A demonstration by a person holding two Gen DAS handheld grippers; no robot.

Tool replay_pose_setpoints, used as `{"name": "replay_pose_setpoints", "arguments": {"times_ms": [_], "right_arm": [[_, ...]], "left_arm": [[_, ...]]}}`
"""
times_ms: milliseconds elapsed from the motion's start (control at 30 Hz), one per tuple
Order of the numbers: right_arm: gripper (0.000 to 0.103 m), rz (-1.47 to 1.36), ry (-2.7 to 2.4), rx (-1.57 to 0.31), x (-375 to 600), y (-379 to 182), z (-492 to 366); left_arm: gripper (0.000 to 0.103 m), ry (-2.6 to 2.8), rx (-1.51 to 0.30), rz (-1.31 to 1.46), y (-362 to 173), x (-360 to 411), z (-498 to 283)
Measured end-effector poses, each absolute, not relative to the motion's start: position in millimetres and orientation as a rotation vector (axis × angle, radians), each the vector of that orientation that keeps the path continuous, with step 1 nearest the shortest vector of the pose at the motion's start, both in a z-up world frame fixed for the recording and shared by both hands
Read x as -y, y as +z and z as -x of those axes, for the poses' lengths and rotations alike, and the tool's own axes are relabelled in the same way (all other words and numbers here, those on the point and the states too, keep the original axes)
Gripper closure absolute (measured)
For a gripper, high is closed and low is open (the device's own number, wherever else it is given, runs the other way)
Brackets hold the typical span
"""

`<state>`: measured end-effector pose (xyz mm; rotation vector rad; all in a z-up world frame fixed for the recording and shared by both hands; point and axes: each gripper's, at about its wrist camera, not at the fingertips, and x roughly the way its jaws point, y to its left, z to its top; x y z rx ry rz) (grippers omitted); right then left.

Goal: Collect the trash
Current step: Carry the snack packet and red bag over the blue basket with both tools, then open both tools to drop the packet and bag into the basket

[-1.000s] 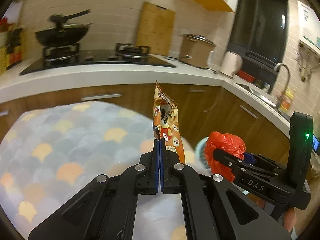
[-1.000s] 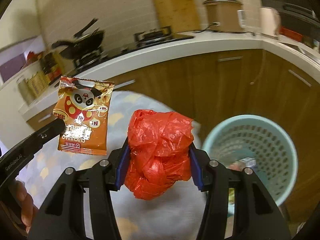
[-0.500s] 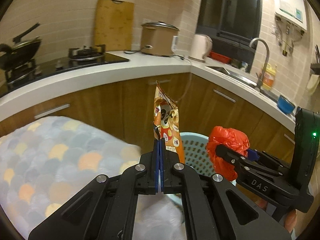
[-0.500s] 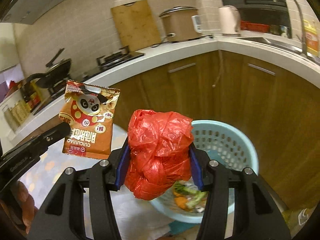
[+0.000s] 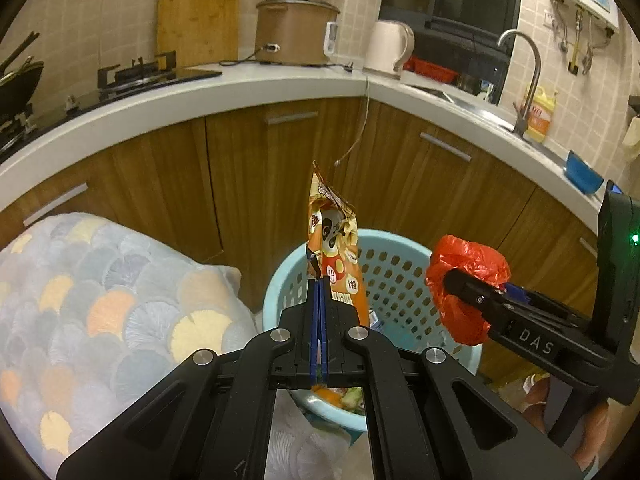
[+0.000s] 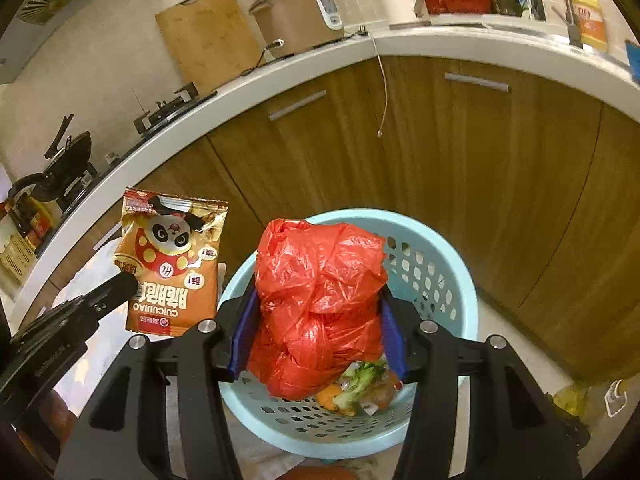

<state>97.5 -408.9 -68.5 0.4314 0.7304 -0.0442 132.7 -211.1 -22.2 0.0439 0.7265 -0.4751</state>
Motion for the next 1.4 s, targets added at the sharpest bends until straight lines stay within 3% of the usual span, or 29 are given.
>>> {"name": "replay_pose_setpoints", "arguments": {"times_ms": [100,133,233,267,533,700,800,900,1067,1400], "right_arm": [[0.047,-0.453,-0.044,-0.760,411.9,-77.8,-103.7],[0.045,-0.458,-0.034,-0.767,412.3,-79.8,-105.0],[0.043,-0.452,-0.002,-0.776,412.0,-84.5,-105.8],[0.043,-0.445,-0.005,-0.773,411.7,-85.1,-105.3],[0.042,-0.433,-0.004,-0.779,407.4,-84.2,-104.0],[0.027,-0.408,-0.024,-0.795,404.1,-87.6,-102.1],[0.026,-0.394,-0.026,-0.786,401.7,-83.1,-97.7],[0.026,-0.403,-0.015,-0.764,399.4,-74.3,-89.7],[0.026,-0.323,-0.026,-0.706,379.5,-52.4,-71.6],[0.024,-0.153,-0.150,-0.532,341.1,-18.1,-33.2]], "left_arm": [[0.101,-0.472,-0.761,-0.044,-33.4,213.0,-139.5],[0.095,-0.469,-0.764,-0.046,-35.2,213.4,-139.6],[0.065,-0.439,-0.751,-0.058,-38.0,211.4,-138.8],[0.062,-0.438,-0.746,-0.058,-37.8,211.1,-138.1],[0.059,-0.433,-0.743,-0.036,-36.7,199.8,-133.7],[0.059,-0.438,-0.735,-0.027,-34.5,195.2,-128.1],[0.057,-0.436,-0.727,-0.012,-31.5,189.0,-123.5],[0.049,-0.424,-0.701,0.008,-25.7,180.3,-114.7],[0.025,-0.352,-0.606,0.004,-13.9,167.0,-93.2],[0.018,-0.201,-0.451,-0.031,-1.8,140.8,-60.3]]}}
